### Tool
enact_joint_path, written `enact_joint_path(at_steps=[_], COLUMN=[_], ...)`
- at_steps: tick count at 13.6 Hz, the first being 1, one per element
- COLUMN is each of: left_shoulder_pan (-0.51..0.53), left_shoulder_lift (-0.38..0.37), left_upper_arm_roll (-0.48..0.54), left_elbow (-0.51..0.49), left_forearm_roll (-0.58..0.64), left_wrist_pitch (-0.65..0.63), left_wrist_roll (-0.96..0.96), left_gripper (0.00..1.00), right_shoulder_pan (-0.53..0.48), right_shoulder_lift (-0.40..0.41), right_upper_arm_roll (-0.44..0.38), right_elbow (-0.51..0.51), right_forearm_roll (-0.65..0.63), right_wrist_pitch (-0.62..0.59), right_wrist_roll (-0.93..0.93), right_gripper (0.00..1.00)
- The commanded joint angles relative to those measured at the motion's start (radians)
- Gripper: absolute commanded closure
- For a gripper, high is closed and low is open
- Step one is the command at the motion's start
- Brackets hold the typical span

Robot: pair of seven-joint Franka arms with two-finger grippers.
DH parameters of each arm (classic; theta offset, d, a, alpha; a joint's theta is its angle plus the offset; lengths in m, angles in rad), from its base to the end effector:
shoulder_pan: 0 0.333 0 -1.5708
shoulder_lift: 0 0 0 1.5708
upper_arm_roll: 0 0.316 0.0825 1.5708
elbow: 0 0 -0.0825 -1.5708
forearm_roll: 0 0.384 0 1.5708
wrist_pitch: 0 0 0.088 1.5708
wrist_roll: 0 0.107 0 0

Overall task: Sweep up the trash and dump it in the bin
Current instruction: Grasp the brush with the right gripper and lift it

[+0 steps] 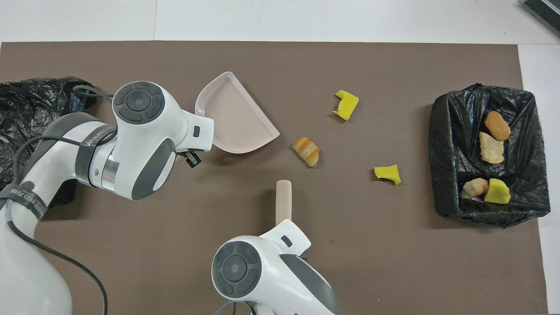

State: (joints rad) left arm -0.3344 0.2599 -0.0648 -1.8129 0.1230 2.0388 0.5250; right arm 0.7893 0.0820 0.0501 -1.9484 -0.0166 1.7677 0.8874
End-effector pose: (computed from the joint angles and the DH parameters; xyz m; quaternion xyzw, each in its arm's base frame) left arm 0.5764 -0.2331 0.3954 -0.8814 0.4699 0.0194 0.0449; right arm 0.3661 0.4051 0.4187 0.9912 -0.0209 -0.0807 0.1033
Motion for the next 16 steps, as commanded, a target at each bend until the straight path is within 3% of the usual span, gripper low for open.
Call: enact_joint_path(at_steps=[1,10,16], left_shoulder_pan=[0.002,-0.023,-0.061], left_shoulder_lift=[-0.021,-0.037,-0.042], left_upper_arm_roll=[-0.003,-0.007,-0.007], left_elbow=[-0.003,-0.045,-0.071], left_forearm_roll=[0.046,0.104,0.112], left_wrist_pitch=[-0.025,-0.103,-0.091], left_wrist_roll=[0.075,0.165,0.185], left_gripper=[1.0,1.0,1.0], right_shoulder_pan=[-0.091,-0.338,-0.517], right_shoulder_lift=[-0.022,0.013,0.044], right_upper_arm_roll=[0.007,0.011,0.011], right_elbow=[0.049,0.065,0.037], right_forearm_roll=[-0.057,-0.247,-0.279], right_wrist_pitch=[-0.105,-0.145,-0.007], right_wrist_roll=[-0.129,-0.295,-0.459], right_gripper=[1.0,1.0,1.0])
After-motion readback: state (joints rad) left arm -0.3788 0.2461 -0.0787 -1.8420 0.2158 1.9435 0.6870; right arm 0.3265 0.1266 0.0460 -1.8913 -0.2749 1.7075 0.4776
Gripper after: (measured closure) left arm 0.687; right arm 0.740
